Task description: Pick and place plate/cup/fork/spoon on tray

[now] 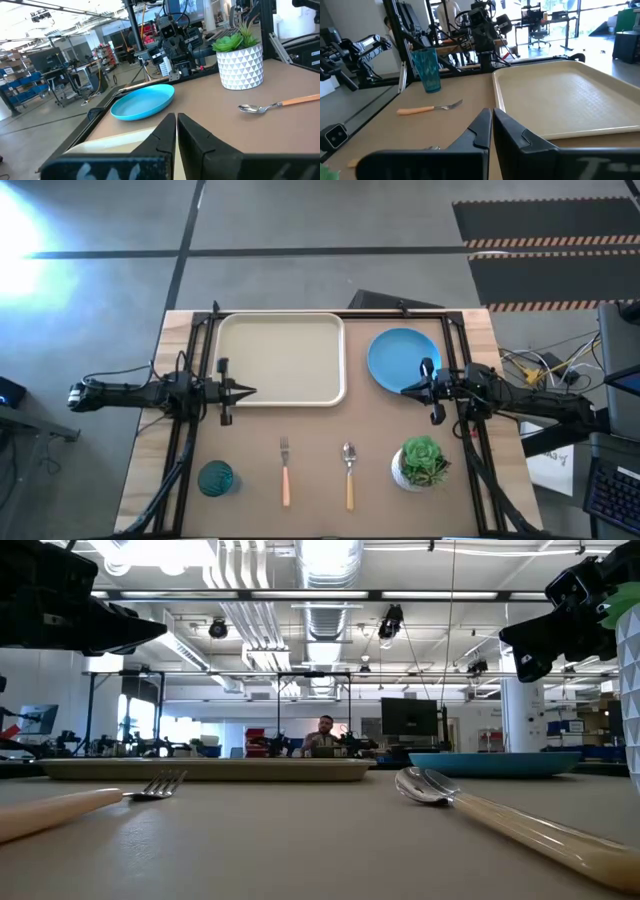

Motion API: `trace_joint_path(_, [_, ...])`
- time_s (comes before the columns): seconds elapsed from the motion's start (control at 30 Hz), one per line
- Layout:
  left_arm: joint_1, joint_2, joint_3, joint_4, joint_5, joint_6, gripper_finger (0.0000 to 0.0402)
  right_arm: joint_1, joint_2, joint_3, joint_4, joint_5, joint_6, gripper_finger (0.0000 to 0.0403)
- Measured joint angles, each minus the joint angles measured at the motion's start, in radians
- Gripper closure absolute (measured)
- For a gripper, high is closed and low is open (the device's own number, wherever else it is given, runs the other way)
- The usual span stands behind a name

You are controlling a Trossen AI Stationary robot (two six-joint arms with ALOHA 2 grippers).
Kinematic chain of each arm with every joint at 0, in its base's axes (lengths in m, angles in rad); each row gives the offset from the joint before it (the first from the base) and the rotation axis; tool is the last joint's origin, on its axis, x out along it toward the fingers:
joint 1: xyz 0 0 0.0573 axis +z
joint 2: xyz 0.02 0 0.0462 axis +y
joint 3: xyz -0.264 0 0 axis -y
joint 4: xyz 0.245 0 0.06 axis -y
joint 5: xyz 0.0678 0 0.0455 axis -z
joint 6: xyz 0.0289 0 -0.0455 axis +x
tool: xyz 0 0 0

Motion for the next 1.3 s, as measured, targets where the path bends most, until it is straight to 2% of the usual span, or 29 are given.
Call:
trace_joint_path(0.2, [0.000,0.000,0.000,0.000,0.000,0.000,0.0402,0.000,0.000,0.000,0.008,0.000,0.029,0.0394])
trace_joint_path(0.43, [0.000,0.000,0.000,0.000,0.000,0.000,0.0402,0.000,0.000,0.000,0.026,0.005,0.236,0.0394])
trace_joint_path(0.57, [0.000,0.000,0.000,0.000,0.000,0.000,0.0402,0.000,0.000,0.000,0.087,0.131,0.250,0.0394])
trace_joint_path(0.73, [0.000,0.000,0.000,0.000,0.000,0.001,0.0402,0.000,0.000,0.000,0.283,0.372,0.392,0.0394])
trace_joint_path(0.9, [0.000,0.000,0.000,0.000,0.000,0.001,0.0402,0.000,0.000,0.000,0.453,0.385,0.407,0.0394])
trace_joint_path(1.03, [0.000,0.000,0.000,0.021,0.000,-0.007,0.0402,0.000,0.000,0.004,0.478,0.394,0.444,0.0394])
trace_joint_path(1.13, [0.000,0.002,0.000,0.091,0.001,-0.154,0.0402,0.000,0.003,0.012,0.480,0.395,0.477,0.0394])
trace_joint_path(1.3, [0.000,0.004,0.000,0.340,0.014,-0.570,0.0402,0.000,0.016,0.014,0.479,0.430,0.485,0.0394])
